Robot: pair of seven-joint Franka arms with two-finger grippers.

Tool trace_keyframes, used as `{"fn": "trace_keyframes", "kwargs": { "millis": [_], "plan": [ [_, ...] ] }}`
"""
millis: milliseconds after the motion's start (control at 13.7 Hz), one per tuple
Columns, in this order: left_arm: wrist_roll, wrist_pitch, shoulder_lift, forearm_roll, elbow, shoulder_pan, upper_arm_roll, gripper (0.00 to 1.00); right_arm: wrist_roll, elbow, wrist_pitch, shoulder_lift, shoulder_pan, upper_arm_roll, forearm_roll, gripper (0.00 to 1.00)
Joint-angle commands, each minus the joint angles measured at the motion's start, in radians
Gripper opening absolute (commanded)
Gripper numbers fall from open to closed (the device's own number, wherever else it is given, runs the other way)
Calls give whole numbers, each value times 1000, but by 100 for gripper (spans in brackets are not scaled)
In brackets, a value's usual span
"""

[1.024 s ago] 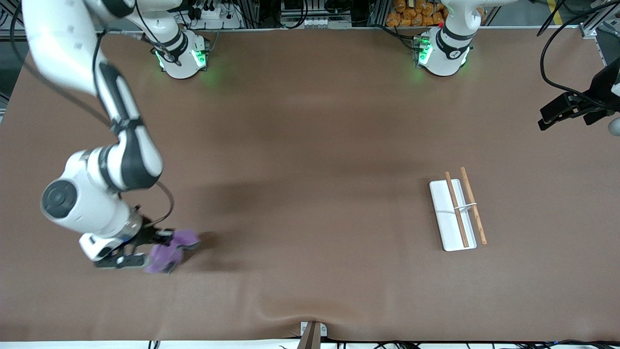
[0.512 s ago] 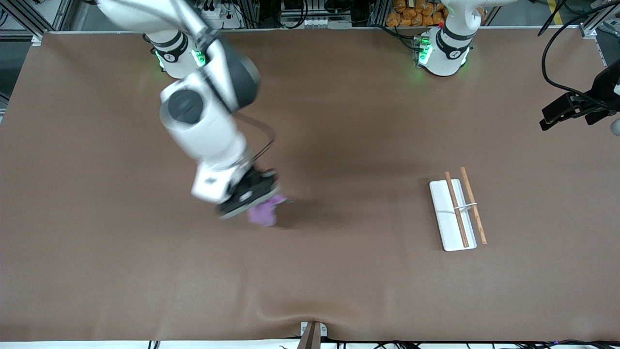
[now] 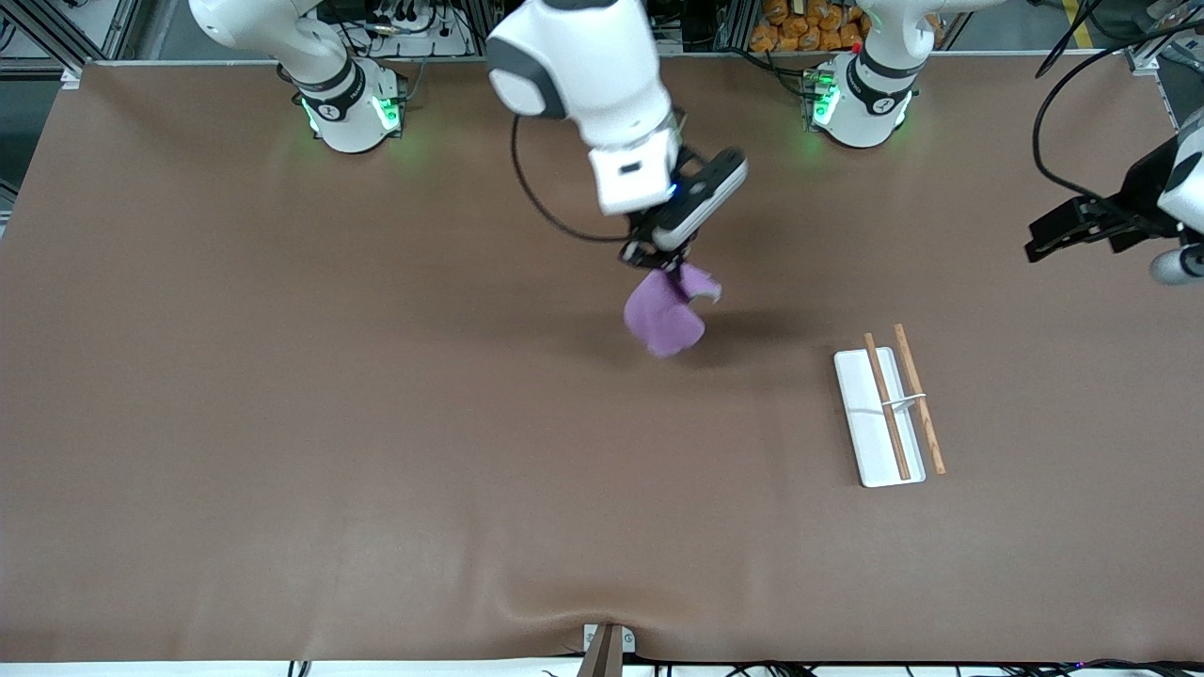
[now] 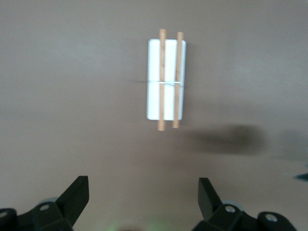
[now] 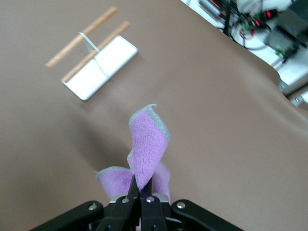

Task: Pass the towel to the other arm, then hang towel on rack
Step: 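Lift the towel with the right gripper toward the table middle, then hold the towel up while the left gripper reaches toward it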

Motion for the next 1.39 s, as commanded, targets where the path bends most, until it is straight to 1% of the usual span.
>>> {"fn": "trace_keyframes", "kwargs": {
  "millis": [0,73,220,366,585,805,951,1098,1317],
  "plan": [
    [-67,1,25,-86,5,8,-3,100,3,14,11,5,35,-15,-64,0],
    [-102,1,37,-117,7,3,-3,100,6,14,20,6,50,-15,-87,0],
    [-210,1,57,-200,7,-6,-8,100,7,12,33,6,55,-15,-89,0],
    [-318,7,80,-280,10,-44,-8,100,6,9,33,8,49,-17,-89,0],
    [-409,33,109,-309,11,-123,-8,100,0,6,33,8,43,-17,-90,0],
    [-554,79,131,-384,11,-185,-8,100,4,5,33,8,43,-18,-104,0],
    [-626,110,146,-413,14,-222,-8,100,4,0,31,6,41,-18,-106,0],
    [-677,142,166,-476,16,-227,-8,100,4,-1,31,6,38,-18,-104,0],
    [-688,148,189,-545,16,-244,-8,99,6,-1,31,6,38,-18,-106,0]
  ]
}}
